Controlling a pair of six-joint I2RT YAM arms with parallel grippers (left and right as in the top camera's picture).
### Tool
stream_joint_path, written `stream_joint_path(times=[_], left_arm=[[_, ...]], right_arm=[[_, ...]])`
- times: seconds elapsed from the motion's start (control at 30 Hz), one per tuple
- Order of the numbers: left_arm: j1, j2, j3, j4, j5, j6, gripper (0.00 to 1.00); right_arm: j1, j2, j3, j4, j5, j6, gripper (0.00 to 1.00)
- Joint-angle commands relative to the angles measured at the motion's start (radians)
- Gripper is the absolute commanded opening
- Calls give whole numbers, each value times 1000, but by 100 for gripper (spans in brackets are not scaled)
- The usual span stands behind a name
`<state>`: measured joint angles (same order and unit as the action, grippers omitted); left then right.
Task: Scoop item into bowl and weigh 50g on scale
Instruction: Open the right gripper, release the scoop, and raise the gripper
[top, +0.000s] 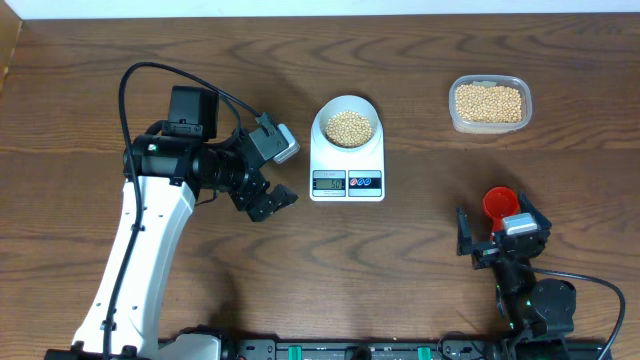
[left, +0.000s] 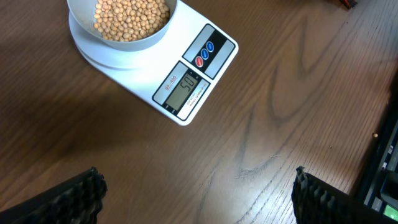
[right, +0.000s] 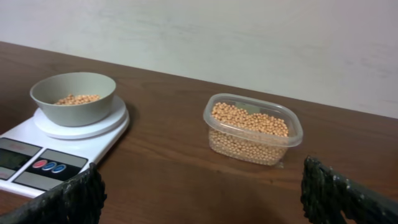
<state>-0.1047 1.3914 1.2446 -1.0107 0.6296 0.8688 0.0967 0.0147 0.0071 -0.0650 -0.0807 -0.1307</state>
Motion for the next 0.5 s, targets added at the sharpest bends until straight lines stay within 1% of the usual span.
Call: stream_joint_path(times=[0.0, 0.27, 0.37, 0.47], left_arm=[[5, -13, 15, -2, 6, 13, 98], [5, -13, 15, -2, 6, 13, 98], [5, -13, 15, -2, 6, 13, 98], [5, -13, 15, -2, 6, 13, 98]], right_arm=[[9, -10, -2, -6, 29, -17, 99], [8, -10, -2, -6, 37, -16, 99], [8, -10, -2, -7, 88, 29, 99], [8, -10, -2, -6, 109, 40, 99]])
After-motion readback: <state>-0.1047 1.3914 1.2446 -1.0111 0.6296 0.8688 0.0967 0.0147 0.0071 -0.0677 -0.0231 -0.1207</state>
